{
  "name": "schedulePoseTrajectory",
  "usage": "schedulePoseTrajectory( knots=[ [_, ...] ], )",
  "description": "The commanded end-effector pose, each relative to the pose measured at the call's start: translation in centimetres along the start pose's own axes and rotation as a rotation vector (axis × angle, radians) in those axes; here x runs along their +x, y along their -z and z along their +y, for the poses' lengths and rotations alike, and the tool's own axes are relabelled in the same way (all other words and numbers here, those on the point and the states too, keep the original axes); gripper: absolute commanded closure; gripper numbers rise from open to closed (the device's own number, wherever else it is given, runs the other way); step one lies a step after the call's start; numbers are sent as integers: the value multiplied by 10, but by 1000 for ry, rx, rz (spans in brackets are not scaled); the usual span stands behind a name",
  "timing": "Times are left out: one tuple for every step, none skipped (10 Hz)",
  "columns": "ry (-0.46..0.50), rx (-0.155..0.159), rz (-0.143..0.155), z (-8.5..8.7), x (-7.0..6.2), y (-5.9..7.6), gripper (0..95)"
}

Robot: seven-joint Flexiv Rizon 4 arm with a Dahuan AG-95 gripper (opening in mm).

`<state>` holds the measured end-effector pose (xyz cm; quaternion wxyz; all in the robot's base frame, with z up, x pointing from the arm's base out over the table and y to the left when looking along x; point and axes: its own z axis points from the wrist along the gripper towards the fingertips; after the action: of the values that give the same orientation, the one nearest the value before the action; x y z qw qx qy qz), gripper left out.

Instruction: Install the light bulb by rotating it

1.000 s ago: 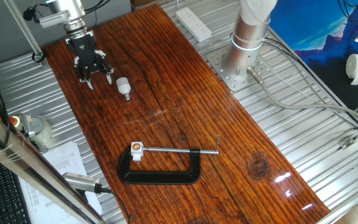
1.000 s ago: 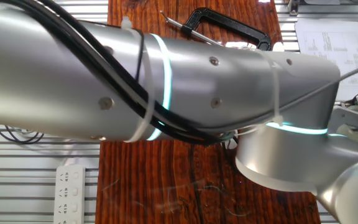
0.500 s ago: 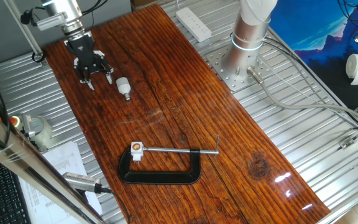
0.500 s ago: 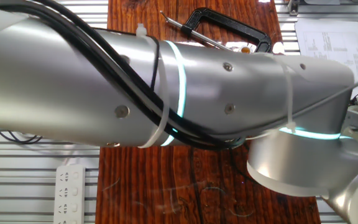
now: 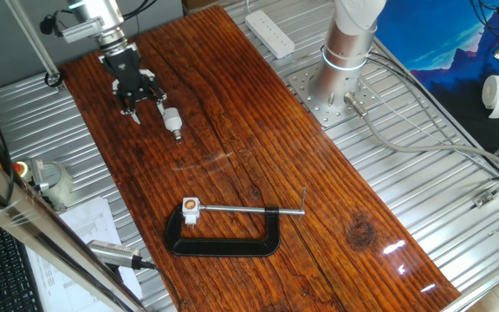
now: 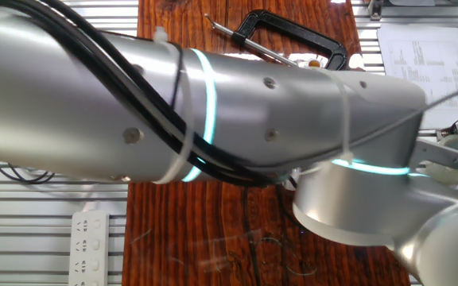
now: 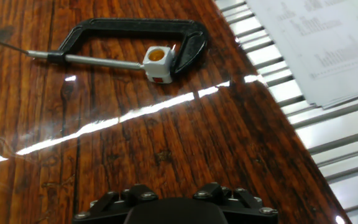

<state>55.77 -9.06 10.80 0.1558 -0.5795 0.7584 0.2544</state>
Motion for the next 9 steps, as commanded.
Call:
schedulePoseTrajectory(
  knots=[
    [-26,-6,1,-2,0,0,380],
    [-50,5,34,-2,0,0,380],
    [-72,15,65,-2,0,0,380],
    [-87,27,92,-2,0,0,380],
    [-80,27,82,-2,0,0,380],
    [-68,30,85,-2,0,0,380],
    [-53,29,81,-2,0,0,380],
    [-42,28,76,4,7,-1,380],
    [-31,25,66,7,11,-1,380]
  ],
)
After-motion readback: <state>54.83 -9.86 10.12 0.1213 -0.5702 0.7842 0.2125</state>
